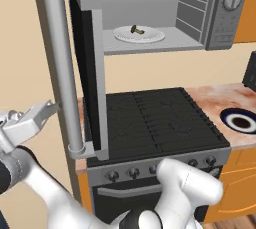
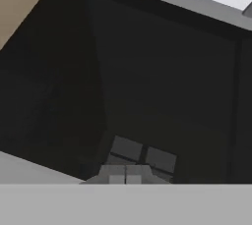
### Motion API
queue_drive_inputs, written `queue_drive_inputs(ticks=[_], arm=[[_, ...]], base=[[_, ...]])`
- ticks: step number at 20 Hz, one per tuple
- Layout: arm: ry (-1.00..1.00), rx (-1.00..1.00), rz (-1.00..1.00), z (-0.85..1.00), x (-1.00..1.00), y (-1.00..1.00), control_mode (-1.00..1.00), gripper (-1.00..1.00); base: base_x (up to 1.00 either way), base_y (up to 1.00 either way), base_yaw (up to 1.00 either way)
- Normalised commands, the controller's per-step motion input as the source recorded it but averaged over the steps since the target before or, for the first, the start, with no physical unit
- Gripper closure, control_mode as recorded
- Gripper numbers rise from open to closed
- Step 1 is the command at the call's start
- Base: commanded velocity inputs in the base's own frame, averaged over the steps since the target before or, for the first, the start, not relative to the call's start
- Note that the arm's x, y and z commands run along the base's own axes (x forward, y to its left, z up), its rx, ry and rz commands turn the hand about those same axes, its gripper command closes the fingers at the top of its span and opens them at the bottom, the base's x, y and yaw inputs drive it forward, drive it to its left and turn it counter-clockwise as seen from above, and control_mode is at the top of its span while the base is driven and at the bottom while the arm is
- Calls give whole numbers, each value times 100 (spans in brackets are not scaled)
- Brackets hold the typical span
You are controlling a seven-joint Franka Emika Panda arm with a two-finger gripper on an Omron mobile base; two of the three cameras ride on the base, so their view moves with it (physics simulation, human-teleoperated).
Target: Pick the mushroom from the counter and place it in the microwave. Then turn on the microwave.
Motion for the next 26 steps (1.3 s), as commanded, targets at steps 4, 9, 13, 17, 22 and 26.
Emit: queue_drive_inputs(ticks=[4, 9, 13, 17, 22, 26], arm=[[2, 0, -2, 8, -12, -61, -100, 100], [1, 0, 0, 3, -33, -64, -100, 100], [1, 0, 1, 10, -19, -60, -100, 100], [2, 0, 7, 22, 0, -55, -100, 100], [3, 0, 11, 30, 0, -52, -100, 100], [0, 0, 21, 28, 8, -57, -100, 100]], base=[[0, 0, 0], [0, 0, 0], [0, 0, 0], [0, 0, 0], [0, 0, 0], [0, 0, 0]])
